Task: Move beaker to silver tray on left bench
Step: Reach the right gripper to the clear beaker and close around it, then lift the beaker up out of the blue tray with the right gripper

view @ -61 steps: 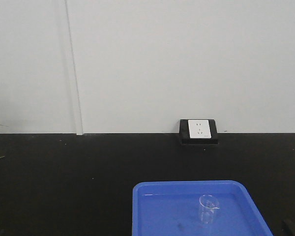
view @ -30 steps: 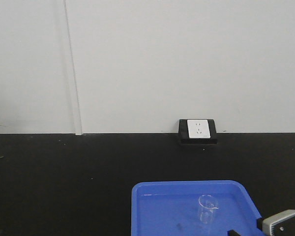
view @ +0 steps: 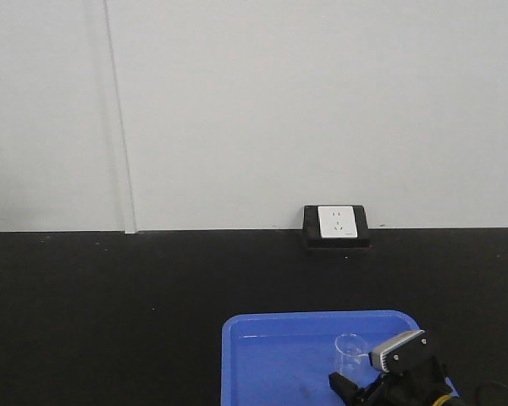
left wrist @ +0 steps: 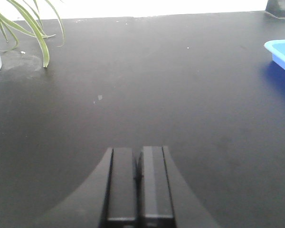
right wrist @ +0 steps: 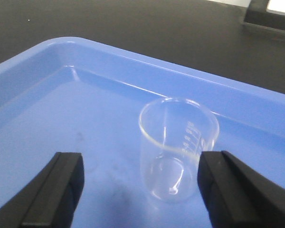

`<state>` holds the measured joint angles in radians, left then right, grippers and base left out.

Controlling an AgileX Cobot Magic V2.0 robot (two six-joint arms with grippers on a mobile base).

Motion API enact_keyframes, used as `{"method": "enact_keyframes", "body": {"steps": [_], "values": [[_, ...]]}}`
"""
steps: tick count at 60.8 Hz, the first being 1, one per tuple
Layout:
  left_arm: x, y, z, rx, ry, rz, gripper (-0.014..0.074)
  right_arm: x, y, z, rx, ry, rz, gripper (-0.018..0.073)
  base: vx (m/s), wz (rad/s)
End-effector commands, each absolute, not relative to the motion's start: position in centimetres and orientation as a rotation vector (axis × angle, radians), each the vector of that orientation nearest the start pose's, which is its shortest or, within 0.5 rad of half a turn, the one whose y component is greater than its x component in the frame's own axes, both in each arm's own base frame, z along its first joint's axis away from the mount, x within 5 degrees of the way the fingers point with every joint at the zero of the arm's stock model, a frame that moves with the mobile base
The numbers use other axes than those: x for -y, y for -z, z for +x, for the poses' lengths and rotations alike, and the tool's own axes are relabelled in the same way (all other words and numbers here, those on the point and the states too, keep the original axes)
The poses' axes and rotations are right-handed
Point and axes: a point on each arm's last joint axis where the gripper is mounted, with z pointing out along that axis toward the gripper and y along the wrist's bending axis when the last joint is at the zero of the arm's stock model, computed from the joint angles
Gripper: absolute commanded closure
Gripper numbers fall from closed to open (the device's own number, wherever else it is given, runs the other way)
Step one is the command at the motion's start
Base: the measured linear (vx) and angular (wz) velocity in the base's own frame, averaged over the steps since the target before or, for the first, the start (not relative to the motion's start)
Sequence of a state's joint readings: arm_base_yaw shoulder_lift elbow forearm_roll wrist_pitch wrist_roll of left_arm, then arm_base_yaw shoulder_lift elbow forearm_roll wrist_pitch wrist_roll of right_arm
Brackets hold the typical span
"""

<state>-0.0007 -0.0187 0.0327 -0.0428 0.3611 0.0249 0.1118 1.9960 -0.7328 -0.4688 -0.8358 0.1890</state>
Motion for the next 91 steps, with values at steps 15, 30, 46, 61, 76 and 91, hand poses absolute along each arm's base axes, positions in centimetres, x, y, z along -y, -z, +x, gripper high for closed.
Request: {"method": "enact_keyframes", "body": {"steps": [15,30,46,61,76,91], "values": [[0.2,-17.1,5.4,-1.793,0.033,-0.008,0.0595,-7.1,-12.1,38.2,-1.777,-0.301,-0.398,0.0003,0.01,-0.02],[0.2,-17.1,5.4,-1.793,0.033,-0.008,0.0595,-8.5,-11.0,40.3,-1.754,-0.32,-0.417,0.0003,0.01,-0.03],[0.2,-17.1,5.4,-1.793,0.033,-0.008,0.0595,-9.1,-10.9,42.0,-1.722,-0.323,-0.427,0.0031,0.01,-0.03],[0.2,-17.1,5.4,-1.793,0.033,-0.008,0.0595,-9.2,-11.5,42.0,-1.725,-0.351,-0.416,0.0273,0.0,-0.02],[0.2,-17.1,5.4,-1.793,0.033,-0.008,0.0595,-10.5,-17.0,40.3,-1.697,-0.41,-0.687,0.0577,0.0,-0.01],[0.2,-17.1,5.4,-1.793,0.033,-0.008,0.0595,-11.1,-26.7,36.6,-1.631,-0.636,-0.646,0.0575,0.0,0.0]]}}
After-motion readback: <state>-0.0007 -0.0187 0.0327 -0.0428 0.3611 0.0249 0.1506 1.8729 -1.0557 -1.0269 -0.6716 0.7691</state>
